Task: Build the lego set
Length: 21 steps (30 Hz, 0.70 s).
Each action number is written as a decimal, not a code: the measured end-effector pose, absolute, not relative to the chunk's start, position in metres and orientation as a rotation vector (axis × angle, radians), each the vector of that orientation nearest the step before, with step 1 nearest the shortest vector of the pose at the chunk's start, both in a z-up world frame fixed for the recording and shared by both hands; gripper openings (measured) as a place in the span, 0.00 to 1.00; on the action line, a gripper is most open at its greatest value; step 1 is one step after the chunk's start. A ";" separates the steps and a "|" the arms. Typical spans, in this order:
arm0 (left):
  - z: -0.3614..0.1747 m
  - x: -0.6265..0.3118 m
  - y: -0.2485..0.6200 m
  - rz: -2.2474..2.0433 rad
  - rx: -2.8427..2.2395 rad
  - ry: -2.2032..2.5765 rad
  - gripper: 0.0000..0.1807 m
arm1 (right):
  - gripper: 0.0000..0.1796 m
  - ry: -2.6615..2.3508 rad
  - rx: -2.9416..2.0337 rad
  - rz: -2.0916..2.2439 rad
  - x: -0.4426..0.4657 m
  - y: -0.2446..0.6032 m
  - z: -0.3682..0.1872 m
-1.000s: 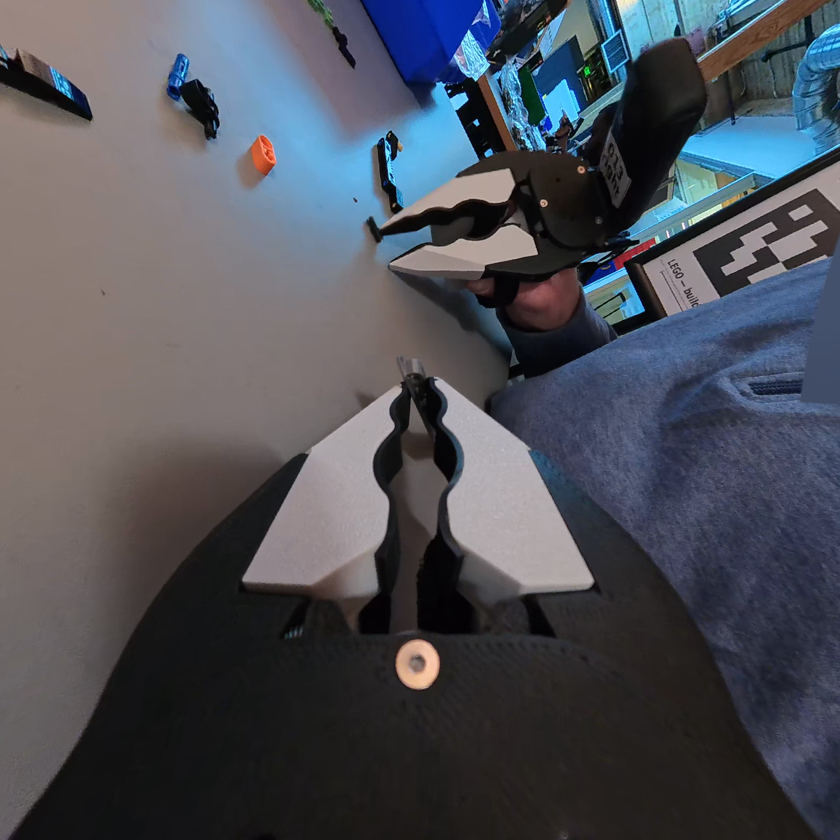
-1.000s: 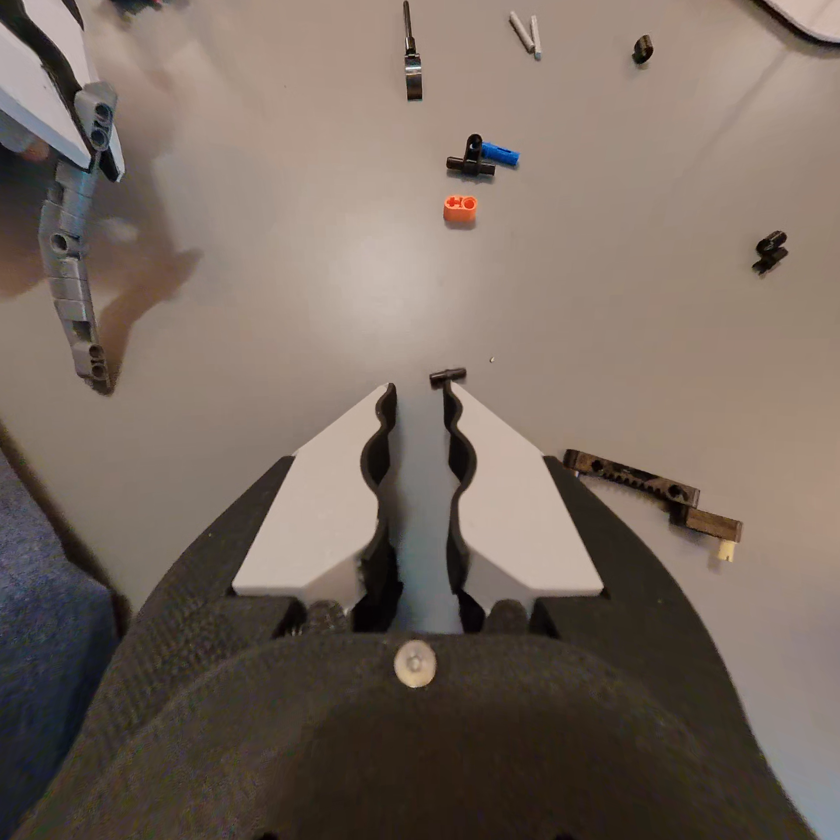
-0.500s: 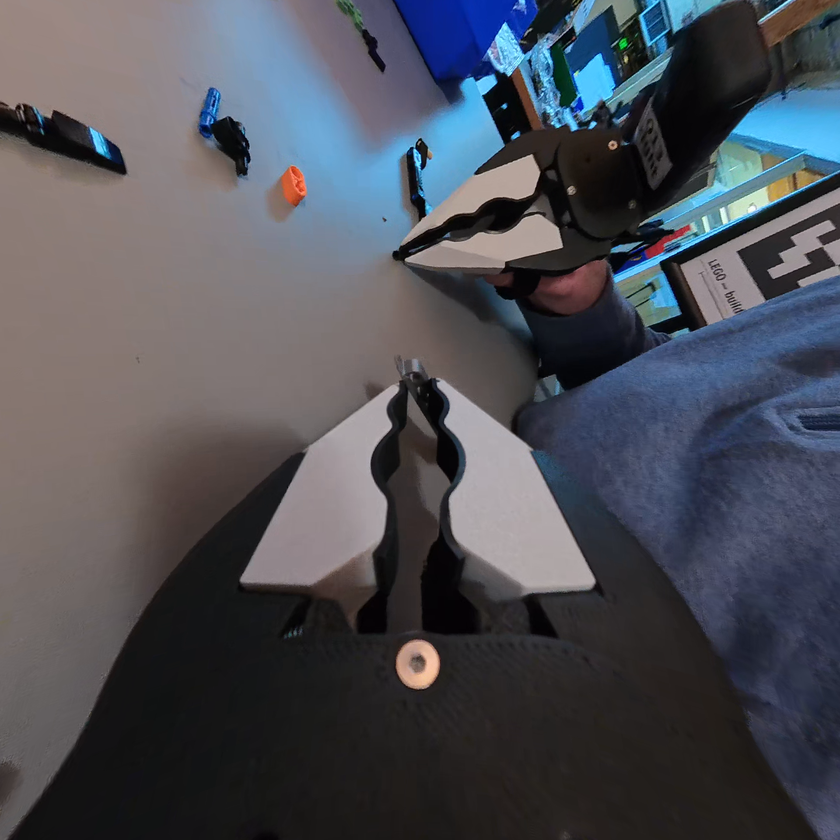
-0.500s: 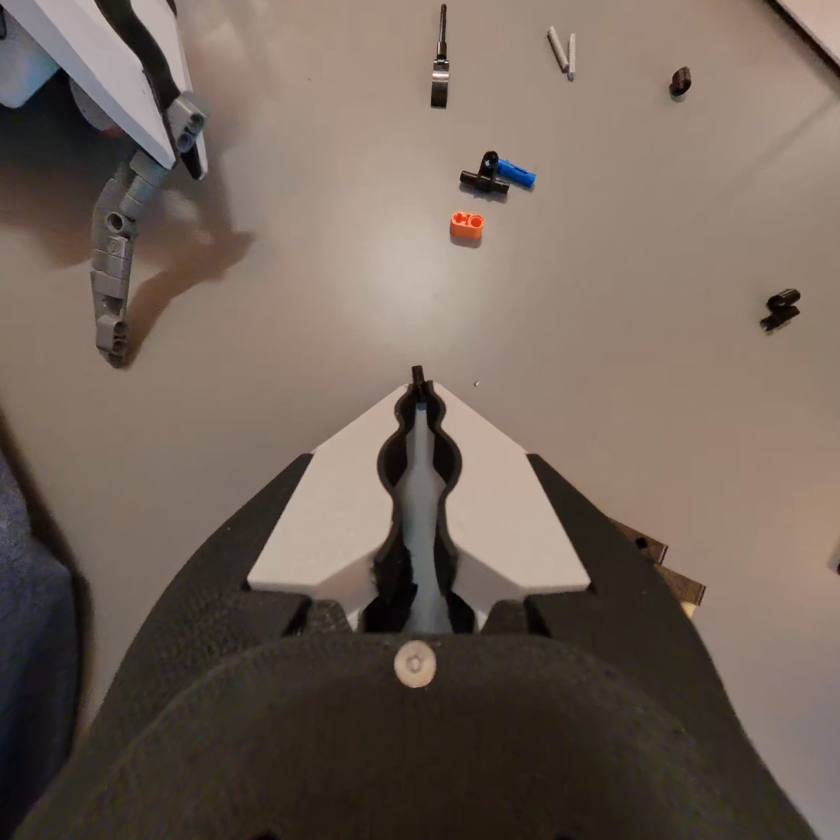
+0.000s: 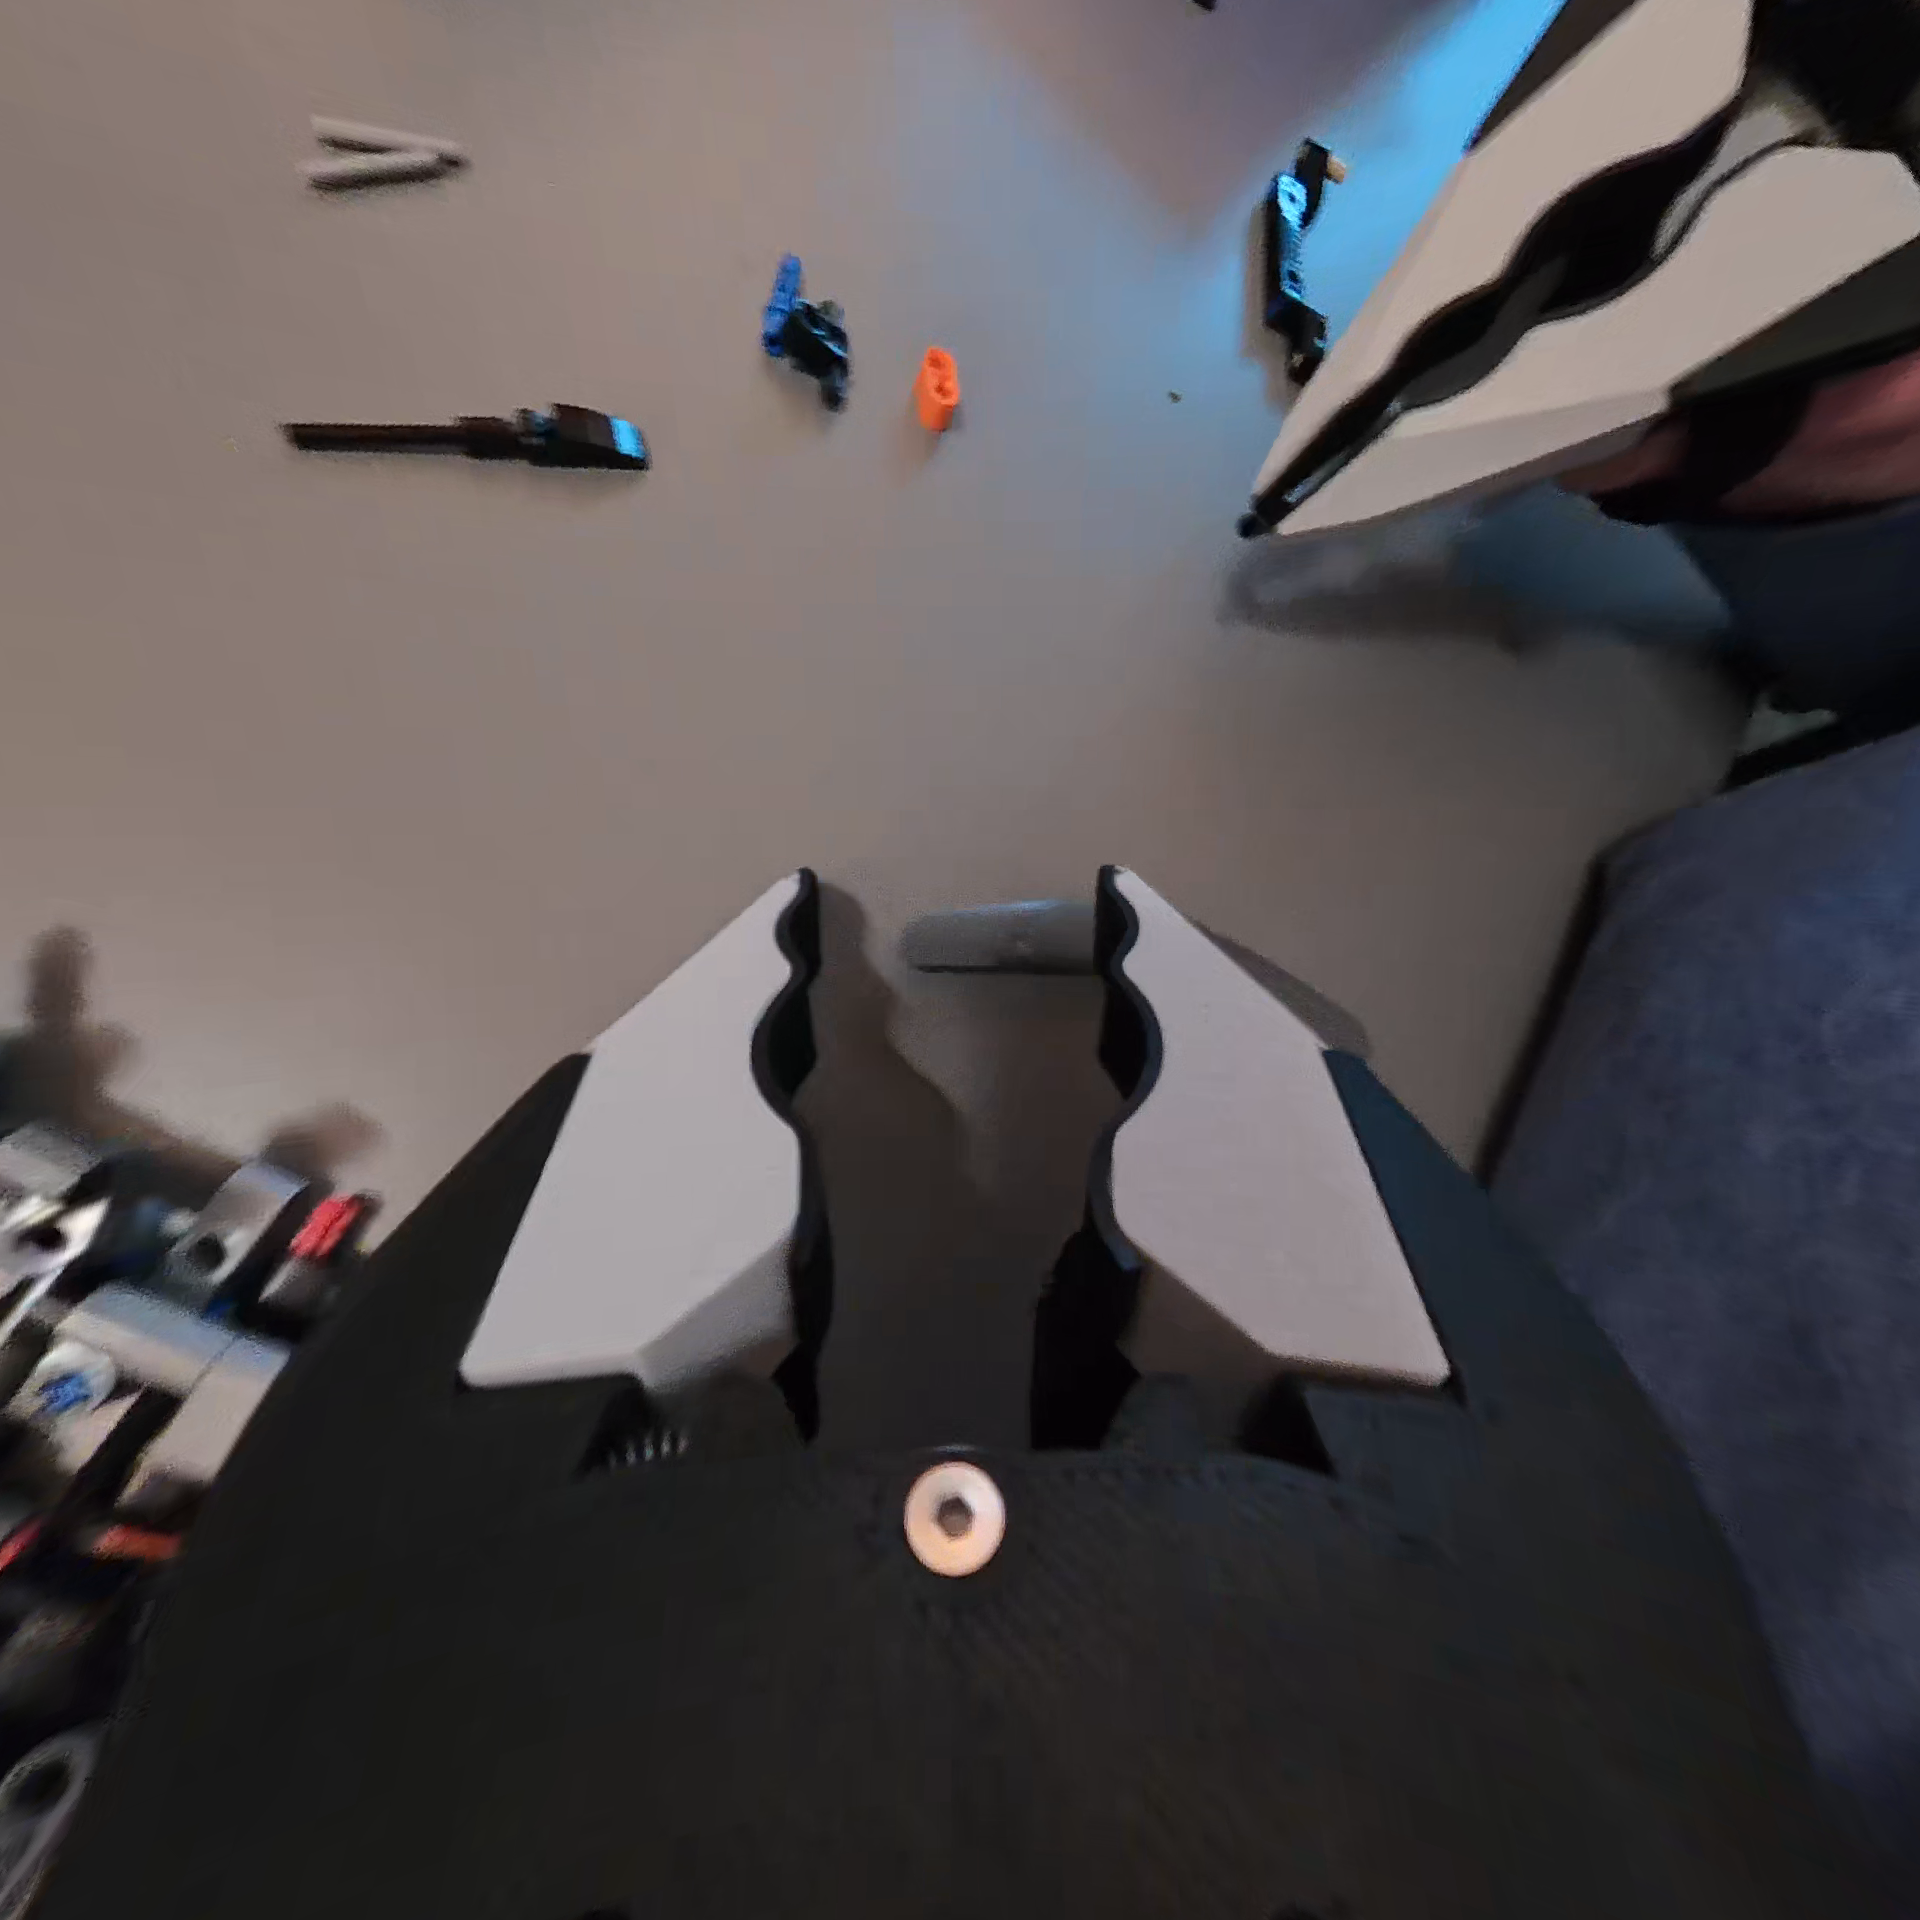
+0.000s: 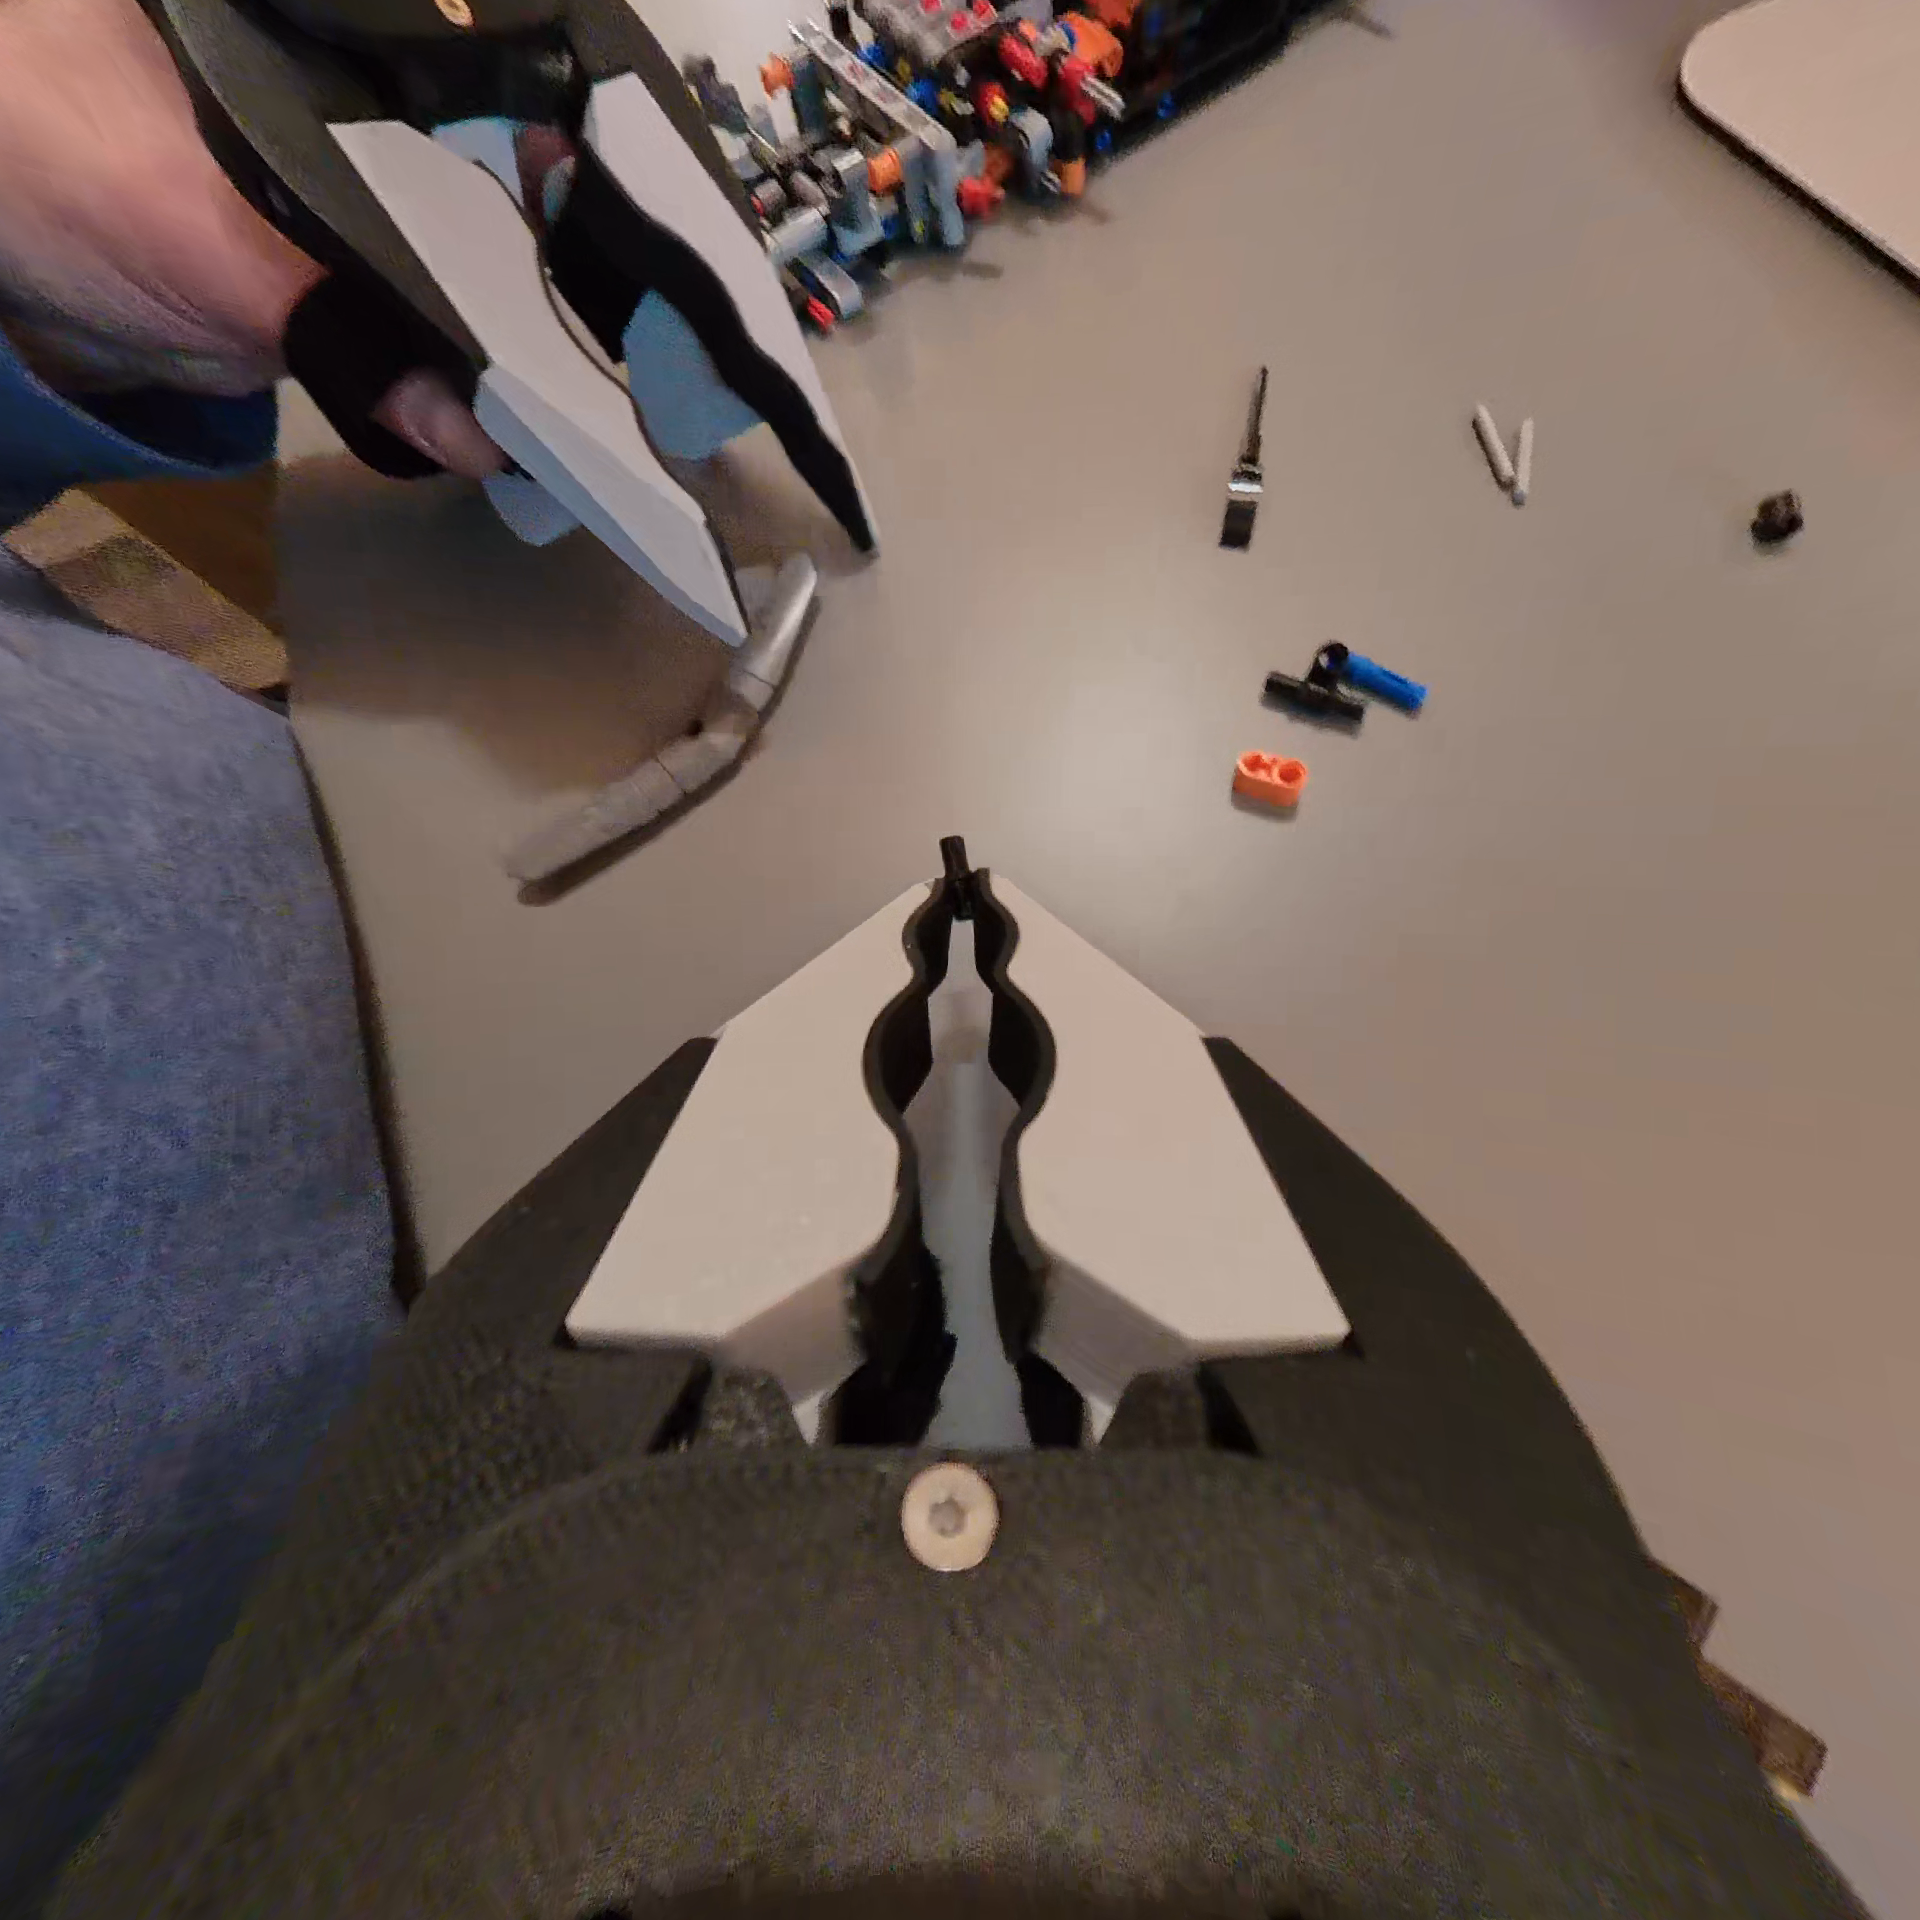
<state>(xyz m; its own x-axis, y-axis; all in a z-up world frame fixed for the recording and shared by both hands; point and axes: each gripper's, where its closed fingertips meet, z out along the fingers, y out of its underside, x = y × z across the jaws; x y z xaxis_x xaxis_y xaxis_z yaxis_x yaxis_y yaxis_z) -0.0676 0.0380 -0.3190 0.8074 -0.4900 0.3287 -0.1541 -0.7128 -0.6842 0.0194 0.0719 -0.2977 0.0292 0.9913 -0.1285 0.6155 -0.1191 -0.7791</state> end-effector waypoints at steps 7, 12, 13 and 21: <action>-0.273 -0.049 0.042 -0.378 -2.068 0.769 0.22 | 0.01 -1.610 -1.721 1.307 -0.007 0.048 -0.269; -0.258 -0.022 0.042 -0.112 -1.850 1.056 0.14 | 0.01 -1.645 -1.742 1.543 -0.014 0.034 -0.259; -0.256 -0.020 0.043 -0.087 -1.820 1.080 0.13 | 0.01 -1.649 -1.747 1.579 -0.015 0.032 -0.258; -0.257 -0.011 0.038 -0.062 -1.761 1.177 0.03 | 0.01 -1.602 -1.773 1.770 -0.017 0.029 -0.250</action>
<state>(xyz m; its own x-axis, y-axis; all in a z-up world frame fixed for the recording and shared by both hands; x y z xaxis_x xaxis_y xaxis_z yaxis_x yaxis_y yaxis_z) -0.0108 0.0376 -0.2567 0.5291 -0.7273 -0.4372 -0.6775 -0.0519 -0.7337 -0.0173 0.0294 -0.2500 -0.2800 0.7375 -0.6146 0.5384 -0.4095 -0.7366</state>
